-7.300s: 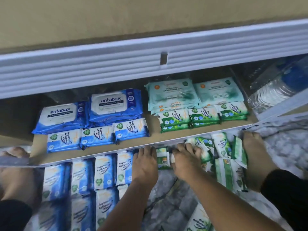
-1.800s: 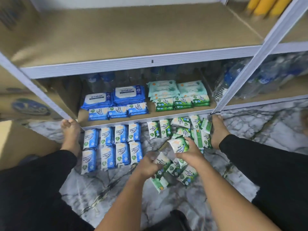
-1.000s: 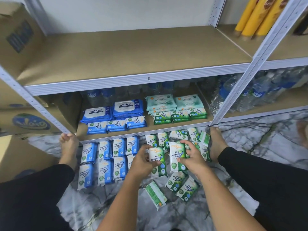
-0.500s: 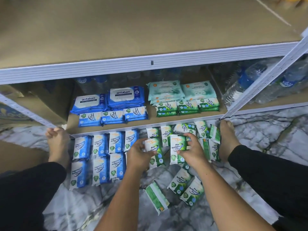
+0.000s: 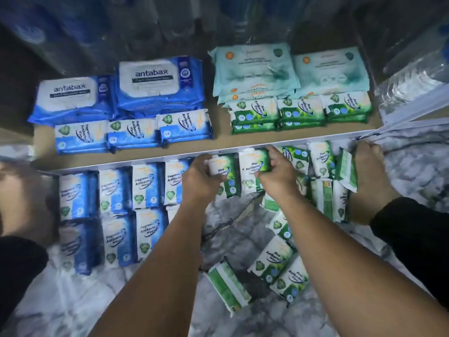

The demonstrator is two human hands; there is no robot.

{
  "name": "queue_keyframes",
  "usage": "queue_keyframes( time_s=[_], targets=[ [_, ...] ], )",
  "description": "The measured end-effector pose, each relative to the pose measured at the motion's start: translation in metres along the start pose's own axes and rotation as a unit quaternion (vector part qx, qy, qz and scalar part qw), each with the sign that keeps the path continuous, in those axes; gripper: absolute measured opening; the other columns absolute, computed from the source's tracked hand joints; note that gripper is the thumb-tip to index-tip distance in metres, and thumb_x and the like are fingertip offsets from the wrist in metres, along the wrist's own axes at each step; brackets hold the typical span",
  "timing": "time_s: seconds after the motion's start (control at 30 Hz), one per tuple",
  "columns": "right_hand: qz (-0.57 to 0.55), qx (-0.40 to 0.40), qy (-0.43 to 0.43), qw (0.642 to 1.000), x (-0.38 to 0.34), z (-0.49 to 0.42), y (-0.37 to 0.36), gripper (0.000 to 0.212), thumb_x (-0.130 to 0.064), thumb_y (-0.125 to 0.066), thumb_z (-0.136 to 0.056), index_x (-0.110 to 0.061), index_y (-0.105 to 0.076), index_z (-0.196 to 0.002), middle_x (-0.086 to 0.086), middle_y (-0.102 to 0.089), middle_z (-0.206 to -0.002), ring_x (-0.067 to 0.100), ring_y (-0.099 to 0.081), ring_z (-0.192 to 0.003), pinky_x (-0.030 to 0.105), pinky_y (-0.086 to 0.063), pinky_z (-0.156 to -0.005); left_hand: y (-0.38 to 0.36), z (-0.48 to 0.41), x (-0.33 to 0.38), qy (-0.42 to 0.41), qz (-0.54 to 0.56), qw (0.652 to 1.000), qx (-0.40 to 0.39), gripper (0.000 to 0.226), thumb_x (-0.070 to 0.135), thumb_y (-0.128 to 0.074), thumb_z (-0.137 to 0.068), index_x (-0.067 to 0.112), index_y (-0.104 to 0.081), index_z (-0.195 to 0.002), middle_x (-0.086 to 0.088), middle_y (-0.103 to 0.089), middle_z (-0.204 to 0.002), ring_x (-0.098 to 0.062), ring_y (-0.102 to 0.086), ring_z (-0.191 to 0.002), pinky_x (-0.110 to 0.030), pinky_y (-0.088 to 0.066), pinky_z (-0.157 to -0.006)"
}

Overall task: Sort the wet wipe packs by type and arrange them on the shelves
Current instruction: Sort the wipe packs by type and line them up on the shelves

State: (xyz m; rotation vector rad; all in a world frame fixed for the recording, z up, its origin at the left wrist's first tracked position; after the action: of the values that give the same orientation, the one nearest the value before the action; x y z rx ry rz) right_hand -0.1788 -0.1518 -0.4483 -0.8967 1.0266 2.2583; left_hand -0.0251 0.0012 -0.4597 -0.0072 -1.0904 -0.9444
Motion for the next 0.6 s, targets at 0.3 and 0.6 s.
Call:
queue_keyframes(
  time_s=[0.3,0.6],
  targets=[
    [0.106,0.042,0.057,0.992,0.0,-0.005,-0.008,0.079,-0.001,-0.077,-0.076,-0.02,-0.042,-0.145,0.002,-0.047,-0.132,0.015,-0.051,-0.111,0.021,-0.042,-0.09,-0.011,0.005,0.005,-0.039,-0.016,0.997,0.062,0.066,0.013,-0.09,-0.072,0.015,-0.052,-0.127,0.012,-0.062,-0.08,-0.016,-0.065,-0.081,-0.025,-0.048,-0.071],
    [0.168,0.071,0.124,0.975,-0.003,0.002,0.004,0.056,-0.017,-0.079,-0.081,-0.015,-0.059,-0.134,0.009,-0.049,-0.127,0.025,-0.055,-0.112,0.03,-0.047,-0.092,-0.003,0.012,0.01,-0.062,-0.074,0.994,0.059,0.051,0.029,-0.086,-0.077,0.016,-0.054,-0.114,0.006,-0.059,-0.094,-0.027,-0.063,-0.094,-0.044,-0.056,-0.078]
  ],
)
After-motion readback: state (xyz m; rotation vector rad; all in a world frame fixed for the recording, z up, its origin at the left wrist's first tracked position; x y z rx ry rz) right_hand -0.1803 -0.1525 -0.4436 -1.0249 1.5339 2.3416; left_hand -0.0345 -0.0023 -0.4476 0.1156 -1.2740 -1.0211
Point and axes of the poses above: each hand's wrist, its own z-axis away from the middle knuckle, its own y-axis out of the back of the hand, x = y × z, the point moved 5 cm from there along -z, towards the middle knuckle
